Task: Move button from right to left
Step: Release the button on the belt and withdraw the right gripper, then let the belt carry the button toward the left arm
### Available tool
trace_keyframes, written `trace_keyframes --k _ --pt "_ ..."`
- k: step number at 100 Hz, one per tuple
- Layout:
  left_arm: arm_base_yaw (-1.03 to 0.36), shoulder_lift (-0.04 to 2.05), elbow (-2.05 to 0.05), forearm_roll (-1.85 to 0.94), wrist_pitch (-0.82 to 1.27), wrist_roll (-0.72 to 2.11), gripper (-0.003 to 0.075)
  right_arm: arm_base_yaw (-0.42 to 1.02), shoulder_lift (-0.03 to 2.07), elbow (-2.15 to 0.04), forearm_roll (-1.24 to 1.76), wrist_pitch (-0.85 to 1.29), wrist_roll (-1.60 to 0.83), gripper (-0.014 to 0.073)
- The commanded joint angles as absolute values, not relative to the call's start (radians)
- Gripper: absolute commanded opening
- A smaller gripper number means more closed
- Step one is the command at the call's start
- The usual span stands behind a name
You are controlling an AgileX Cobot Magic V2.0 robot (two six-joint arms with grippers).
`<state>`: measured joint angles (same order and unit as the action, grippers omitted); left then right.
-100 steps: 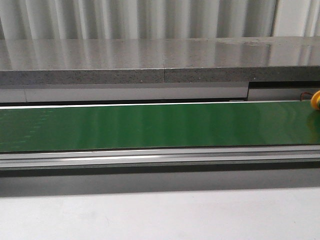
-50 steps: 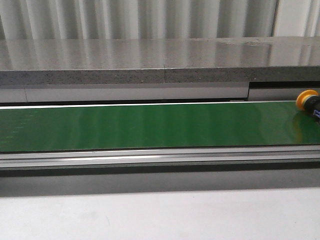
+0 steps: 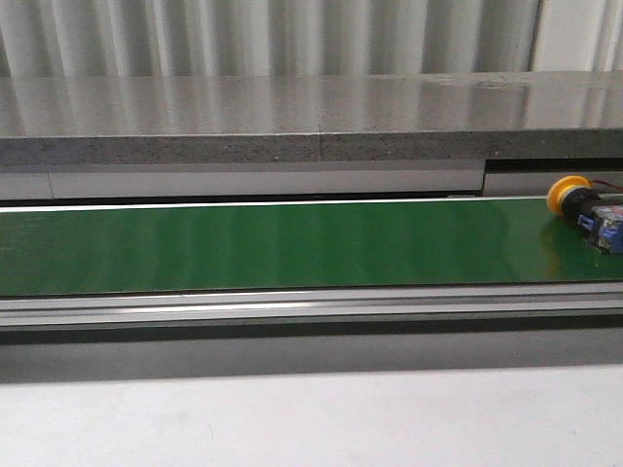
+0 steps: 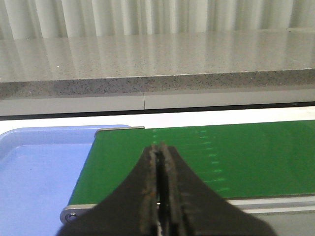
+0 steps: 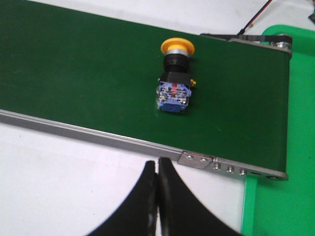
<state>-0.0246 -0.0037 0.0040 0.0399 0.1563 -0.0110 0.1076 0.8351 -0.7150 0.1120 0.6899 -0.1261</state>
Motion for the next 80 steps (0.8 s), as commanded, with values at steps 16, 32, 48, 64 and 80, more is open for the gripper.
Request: trace_keyframes --k 16,32,48,64,80 --pt "-0.024 -0.036 0.043 0.035 0.080 -0.021 -0.0020 0.109 0.623 -0.594 0.121 0.475 -0.140 -0.0067" --pt "-0.024 -0.036 0.043 0.035 0.080 -0.021 -0.0020 0.109 0.493 -0.492 0.152 0.424 -0.140 -0.0067" --pt "-0.024 -0.036 0.043 0.035 0.080 -0.021 -0.0020 0.109 0.379 -0.408 0.153 0.399 -0.140 -0.0067" --pt "-0.024 -0.036 0.043 0.035 0.080 -0.021 -0.0020 0.109 0.293 -0.355 0.153 0.363 -0.140 -0.0067" --pt "-0.024 -0.036 0.043 0.035 0.073 -0.021 -0.0020 0.109 0.283 -0.349 0.153 0.357 -0.140 -0.0067"
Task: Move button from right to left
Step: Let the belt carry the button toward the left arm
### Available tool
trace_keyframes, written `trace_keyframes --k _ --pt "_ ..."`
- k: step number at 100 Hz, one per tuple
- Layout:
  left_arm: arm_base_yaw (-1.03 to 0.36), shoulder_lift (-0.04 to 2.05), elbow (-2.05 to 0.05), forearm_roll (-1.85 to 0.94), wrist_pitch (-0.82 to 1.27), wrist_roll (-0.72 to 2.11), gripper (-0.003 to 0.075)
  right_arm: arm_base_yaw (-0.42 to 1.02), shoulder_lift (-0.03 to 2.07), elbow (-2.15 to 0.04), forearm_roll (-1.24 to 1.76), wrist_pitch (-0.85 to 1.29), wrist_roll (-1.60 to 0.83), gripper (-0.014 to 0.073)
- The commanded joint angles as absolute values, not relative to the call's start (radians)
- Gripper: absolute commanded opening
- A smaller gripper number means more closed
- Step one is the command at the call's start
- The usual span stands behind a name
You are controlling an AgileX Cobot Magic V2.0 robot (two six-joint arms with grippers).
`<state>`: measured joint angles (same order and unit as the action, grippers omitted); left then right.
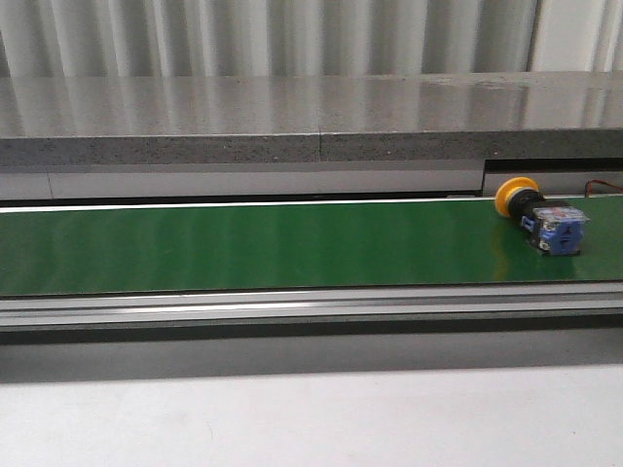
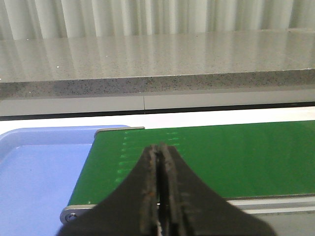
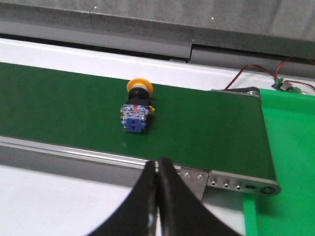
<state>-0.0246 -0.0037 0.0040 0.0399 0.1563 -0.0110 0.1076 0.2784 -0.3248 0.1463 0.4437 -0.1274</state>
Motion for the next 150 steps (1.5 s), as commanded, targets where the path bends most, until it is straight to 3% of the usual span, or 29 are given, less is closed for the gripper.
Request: trace_keyframes --k 1,34,57,103,110,125,132,150 --pt "-0.024 -0.036 0.043 0.035 0.073 -0.021 -0.0020 0.109 0.283 -0.349 0.153 0.357 -0.140 -0.0067" --pt "-0.024 -0.036 -0.004 0.039 0.000 -0.021 -0.0021 0.109 0.283 -0.349 0.153 0.354 -0.140 -0.0067" --pt "-0.024 0.049 -0.176 0.039 0.212 -0.021 -0.0021 0.109 0.283 -0.349 0.153 0.354 -0.140 -0.0067" --pt "-0.024 0.474 -0.468 0.039 0.544 -0.019 -0.0008 0.109 0.283 -0.349 0.153 0.354 -0.140 -0.0067" --pt "-0.024 0.535 -0.500 0.036 0.555 -0.019 0.0067 0.109 0.283 -0.349 0.153 0.354 -0.140 -0.0067" --pt "-0.024 0.641 -0.558 0.031 0.552 -0.019 0.0424 0.109 0.283 -0.349 0.153 0.354 -0.140 -0.0067" --pt "-0.024 0.683 -0.589 0.000 0.554 -0.019 0.0541 0.109 0.283 -0.349 0.153 0.354 -0.140 -0.0067" --pt "-0.024 0.789 -0.684 -0.100 0.565 -0.017 0.0566 0.109 0.283 -0.349 0.153 0.354 -0.140 -0.0067"
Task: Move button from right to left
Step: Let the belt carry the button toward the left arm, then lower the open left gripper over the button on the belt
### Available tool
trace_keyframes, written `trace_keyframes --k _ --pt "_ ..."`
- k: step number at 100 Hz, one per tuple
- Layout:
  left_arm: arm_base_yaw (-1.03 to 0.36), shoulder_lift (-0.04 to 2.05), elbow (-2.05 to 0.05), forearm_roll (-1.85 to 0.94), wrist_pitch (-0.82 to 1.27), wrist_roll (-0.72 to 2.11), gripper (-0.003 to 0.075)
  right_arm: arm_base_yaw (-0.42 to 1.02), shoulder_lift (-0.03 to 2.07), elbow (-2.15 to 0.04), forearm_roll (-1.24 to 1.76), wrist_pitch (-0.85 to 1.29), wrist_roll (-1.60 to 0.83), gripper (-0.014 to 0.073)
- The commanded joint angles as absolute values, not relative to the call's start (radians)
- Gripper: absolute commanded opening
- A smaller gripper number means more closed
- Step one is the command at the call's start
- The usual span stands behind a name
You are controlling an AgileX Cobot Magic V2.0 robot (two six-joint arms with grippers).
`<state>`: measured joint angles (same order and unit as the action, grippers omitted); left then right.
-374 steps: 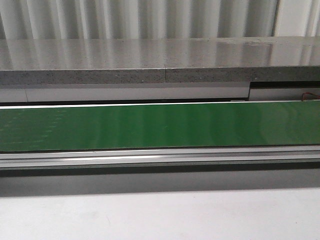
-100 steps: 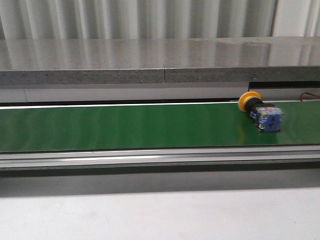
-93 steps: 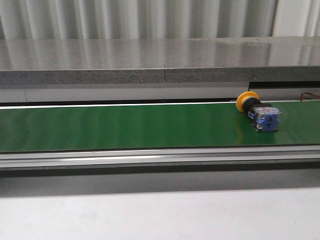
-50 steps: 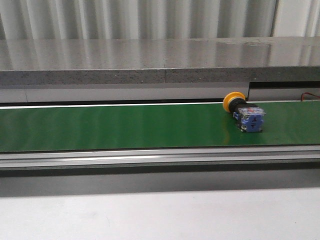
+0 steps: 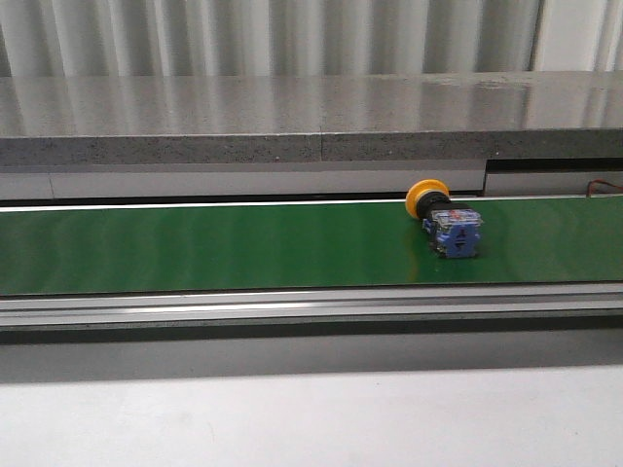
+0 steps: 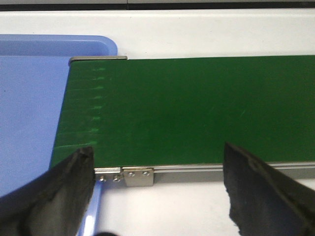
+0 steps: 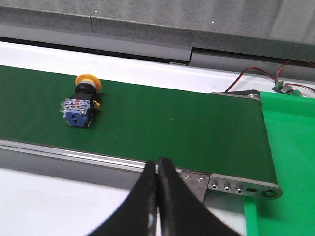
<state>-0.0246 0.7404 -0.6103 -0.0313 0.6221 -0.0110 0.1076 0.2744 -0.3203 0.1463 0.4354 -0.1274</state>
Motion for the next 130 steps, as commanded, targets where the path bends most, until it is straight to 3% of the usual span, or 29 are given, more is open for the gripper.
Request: trace_keyframes --k 1,32,81,130 --pt "-0.024 0.797 -0.691 -0.113 0.565 -0.012 0.0566 0.109 0.283 -0.349 0.153 0.354 -0.140 -0.0067" --pt "-0.062 1.022 -0.854 -0.480 0.667 0.195 0.0566 0.109 0.283 -0.349 0.153 0.354 -0.140 -0.0067" --pt "-0.410 1.430 -1.169 -0.509 0.722 0.111 0.0566 0.109 0.283 -0.349 0.153 0.354 -0.140 -0.0067" --pt "-0.557 1.728 -1.465 -0.515 0.831 -0.072 0.0566 0.109 0.283 -0.349 0.153 0.354 -0.140 -0.0067"
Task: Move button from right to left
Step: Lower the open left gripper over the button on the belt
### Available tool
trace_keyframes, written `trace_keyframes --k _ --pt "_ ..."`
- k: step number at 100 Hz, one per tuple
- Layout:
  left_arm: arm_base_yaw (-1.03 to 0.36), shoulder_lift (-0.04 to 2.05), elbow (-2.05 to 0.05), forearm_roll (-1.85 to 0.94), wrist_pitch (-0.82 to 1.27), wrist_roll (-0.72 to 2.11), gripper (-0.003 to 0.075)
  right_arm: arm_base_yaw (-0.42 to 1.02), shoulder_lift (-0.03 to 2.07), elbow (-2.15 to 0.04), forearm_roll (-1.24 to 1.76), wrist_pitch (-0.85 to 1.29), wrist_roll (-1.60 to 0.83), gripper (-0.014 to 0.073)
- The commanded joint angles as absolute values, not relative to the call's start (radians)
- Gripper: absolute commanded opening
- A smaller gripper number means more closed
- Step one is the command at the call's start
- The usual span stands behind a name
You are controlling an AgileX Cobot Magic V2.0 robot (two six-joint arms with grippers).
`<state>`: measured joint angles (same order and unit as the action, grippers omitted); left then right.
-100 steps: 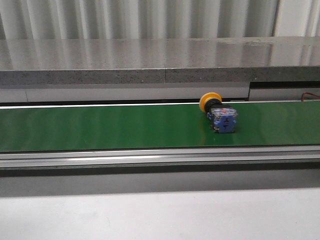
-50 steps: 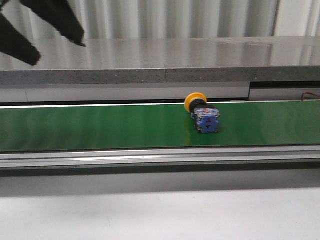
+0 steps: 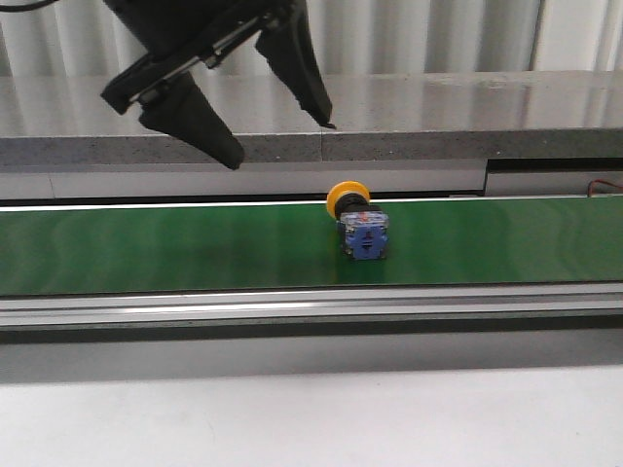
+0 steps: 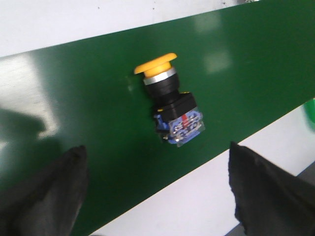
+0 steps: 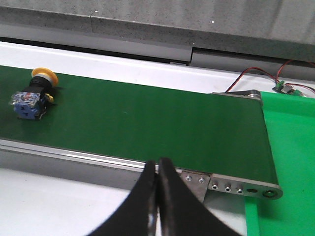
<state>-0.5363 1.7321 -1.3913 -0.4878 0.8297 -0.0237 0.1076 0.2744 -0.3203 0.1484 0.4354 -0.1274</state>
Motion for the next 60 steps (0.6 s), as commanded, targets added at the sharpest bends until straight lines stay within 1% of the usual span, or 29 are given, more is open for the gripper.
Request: trace_keyframes --k 1,40,60 --pt "-0.559 1.732 -1.468 -0.512 0.831 -0.078 0.0566 0.109 0.283 -0.349 0.153 0.354 -0.140 -0.0067" --pt "-0.625 1.852 -1.579 -0.342 0.867 -0.291 0.0566 0.109 0.283 -0.349 0.153 0.354 -0.140 -0.0067" --pt "-0.632 1.907 -1.615 -0.276 0.909 -0.368 0.0566 0.109 0.283 -0.349 0.153 0.354 -0.140 -0.0067"
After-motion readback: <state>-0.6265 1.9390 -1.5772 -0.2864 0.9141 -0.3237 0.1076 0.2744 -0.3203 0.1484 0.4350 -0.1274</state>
